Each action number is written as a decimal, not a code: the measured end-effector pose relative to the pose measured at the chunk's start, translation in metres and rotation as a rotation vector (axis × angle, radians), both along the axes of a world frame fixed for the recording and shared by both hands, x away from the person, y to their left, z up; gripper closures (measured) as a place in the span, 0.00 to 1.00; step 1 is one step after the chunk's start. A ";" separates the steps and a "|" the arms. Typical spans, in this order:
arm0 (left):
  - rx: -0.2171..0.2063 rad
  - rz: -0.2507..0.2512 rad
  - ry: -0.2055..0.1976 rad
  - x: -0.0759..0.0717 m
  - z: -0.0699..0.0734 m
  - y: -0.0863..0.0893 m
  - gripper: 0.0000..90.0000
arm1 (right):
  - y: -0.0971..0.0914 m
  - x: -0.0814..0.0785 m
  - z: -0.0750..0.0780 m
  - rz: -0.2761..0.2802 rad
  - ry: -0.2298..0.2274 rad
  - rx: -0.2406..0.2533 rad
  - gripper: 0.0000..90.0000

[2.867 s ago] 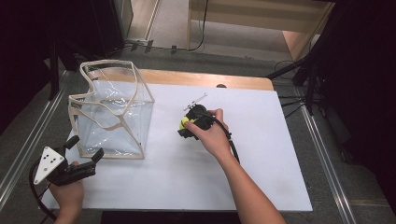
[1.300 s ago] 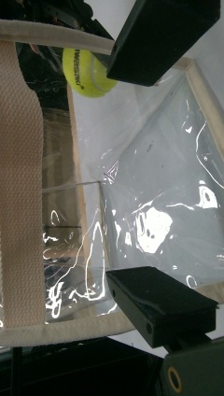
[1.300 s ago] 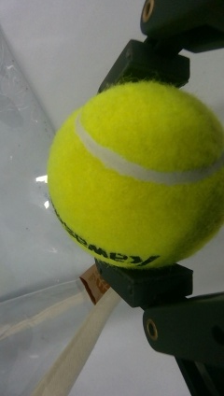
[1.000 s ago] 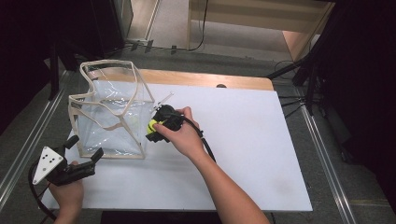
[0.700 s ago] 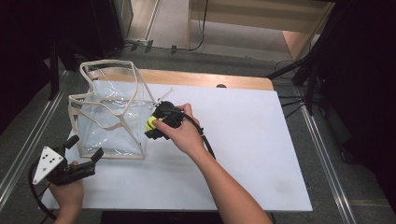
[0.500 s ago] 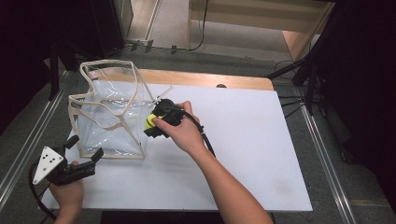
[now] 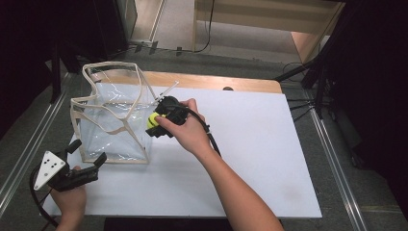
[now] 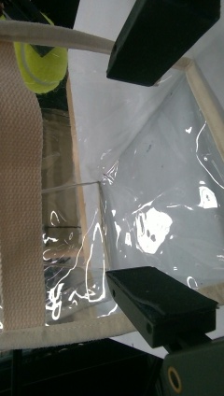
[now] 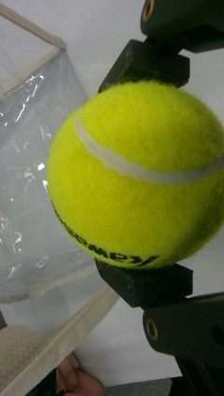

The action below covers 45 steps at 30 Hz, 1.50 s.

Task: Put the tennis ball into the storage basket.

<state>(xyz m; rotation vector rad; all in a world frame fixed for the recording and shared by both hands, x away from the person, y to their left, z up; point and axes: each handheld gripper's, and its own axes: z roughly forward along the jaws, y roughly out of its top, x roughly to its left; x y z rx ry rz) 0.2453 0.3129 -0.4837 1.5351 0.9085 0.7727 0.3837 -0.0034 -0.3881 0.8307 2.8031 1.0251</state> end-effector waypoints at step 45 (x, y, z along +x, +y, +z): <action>0.001 -0.002 0.001 0.000 0.000 0.000 0.06 | 0.004 0.009 0.064 0.032 -0.059 0.000 0.27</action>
